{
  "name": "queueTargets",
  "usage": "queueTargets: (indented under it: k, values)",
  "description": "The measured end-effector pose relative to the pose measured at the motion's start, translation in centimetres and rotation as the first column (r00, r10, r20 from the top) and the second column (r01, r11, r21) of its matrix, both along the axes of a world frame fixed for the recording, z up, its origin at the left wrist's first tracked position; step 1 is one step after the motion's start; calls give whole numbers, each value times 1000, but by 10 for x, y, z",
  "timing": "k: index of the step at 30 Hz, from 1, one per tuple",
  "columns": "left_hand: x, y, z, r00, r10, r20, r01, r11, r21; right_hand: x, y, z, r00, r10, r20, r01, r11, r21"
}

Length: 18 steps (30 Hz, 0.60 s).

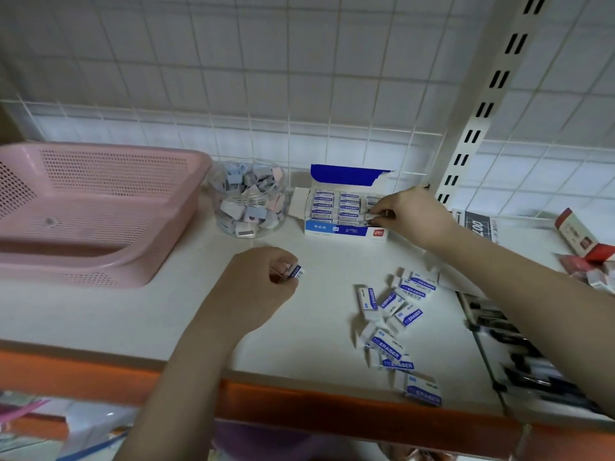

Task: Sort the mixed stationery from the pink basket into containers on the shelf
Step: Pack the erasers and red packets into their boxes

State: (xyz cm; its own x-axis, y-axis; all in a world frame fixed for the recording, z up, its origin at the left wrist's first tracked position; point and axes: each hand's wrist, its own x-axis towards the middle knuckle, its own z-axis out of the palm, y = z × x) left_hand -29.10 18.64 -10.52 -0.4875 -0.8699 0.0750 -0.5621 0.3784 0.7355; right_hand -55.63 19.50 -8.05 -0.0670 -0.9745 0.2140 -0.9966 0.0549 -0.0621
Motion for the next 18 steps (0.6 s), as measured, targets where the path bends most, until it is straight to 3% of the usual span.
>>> queueTargets:
  k: [5,10,14,18]
  values:
    - [-2,1,2,999,-13,-30,14,1000,5,3,-3,0,1000,-30,-5,31,998,51]
    - [-2,-3,1,999,-3,-53,4,1000,15,4,-13,2,962,-187,200,173,981,82]
    - [-2,-7,0,998,3,-56,-2,1000,20,7,-17,8,969,-186,161,165,977,131]
    - [-3,-9,2,997,-5,-71,5,1000,5,1,-19,6,908,-247,338,233,969,82]
